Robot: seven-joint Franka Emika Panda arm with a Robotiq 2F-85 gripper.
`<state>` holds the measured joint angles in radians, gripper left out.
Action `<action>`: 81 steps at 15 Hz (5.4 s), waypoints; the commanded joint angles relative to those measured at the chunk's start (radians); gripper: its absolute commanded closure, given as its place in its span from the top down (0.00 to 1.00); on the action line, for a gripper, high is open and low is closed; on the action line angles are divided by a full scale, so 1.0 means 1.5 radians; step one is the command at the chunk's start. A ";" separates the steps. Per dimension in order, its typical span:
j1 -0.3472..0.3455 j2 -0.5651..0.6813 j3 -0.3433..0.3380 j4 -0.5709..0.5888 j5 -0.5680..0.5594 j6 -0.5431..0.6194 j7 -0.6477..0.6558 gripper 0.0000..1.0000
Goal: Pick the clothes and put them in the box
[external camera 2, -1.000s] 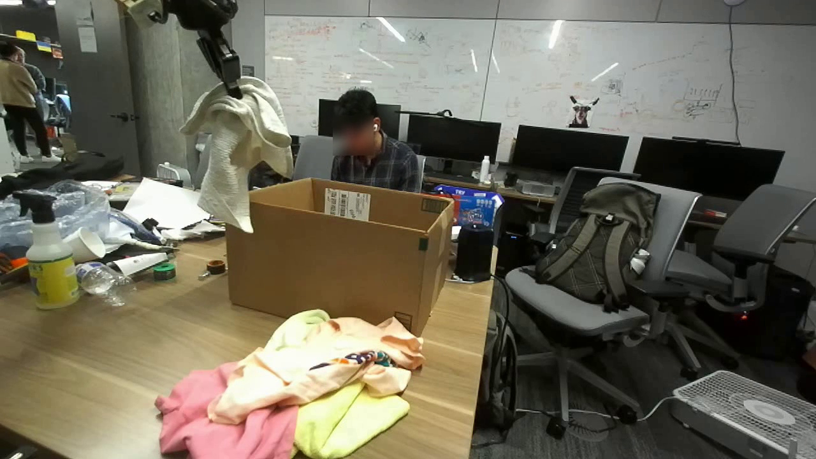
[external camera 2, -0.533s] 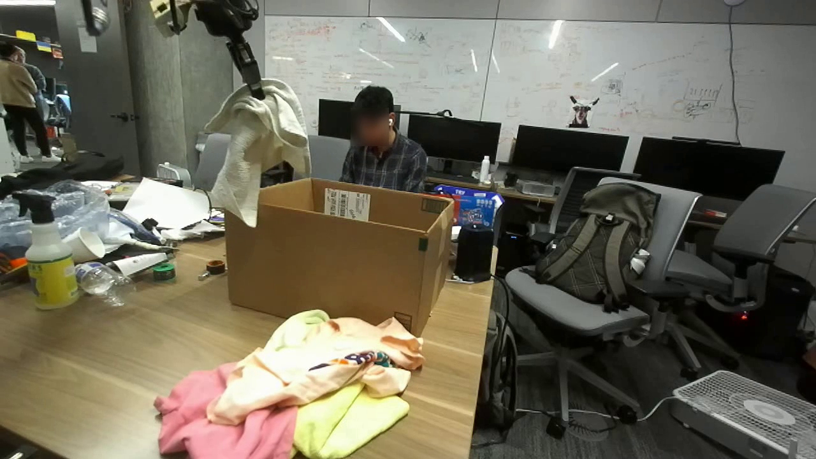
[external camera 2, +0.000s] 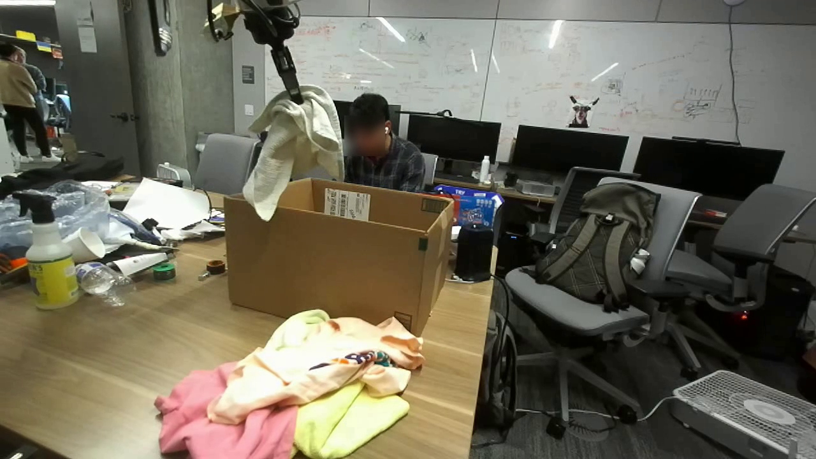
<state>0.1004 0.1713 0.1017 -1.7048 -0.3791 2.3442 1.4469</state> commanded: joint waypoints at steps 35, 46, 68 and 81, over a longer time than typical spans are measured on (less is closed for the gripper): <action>-0.029 0.015 -0.088 -0.113 0.097 -0.195 -0.303 1.00; -0.055 -0.009 -0.088 -0.250 0.107 -0.101 -0.530 1.00; -0.110 0.080 -0.129 -0.315 0.185 0.068 -0.807 1.00; -0.141 0.028 -0.132 -0.468 0.209 0.248 -0.937 1.00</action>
<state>-0.1149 0.2703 -0.0894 -2.3242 -0.0584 2.6376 0.0991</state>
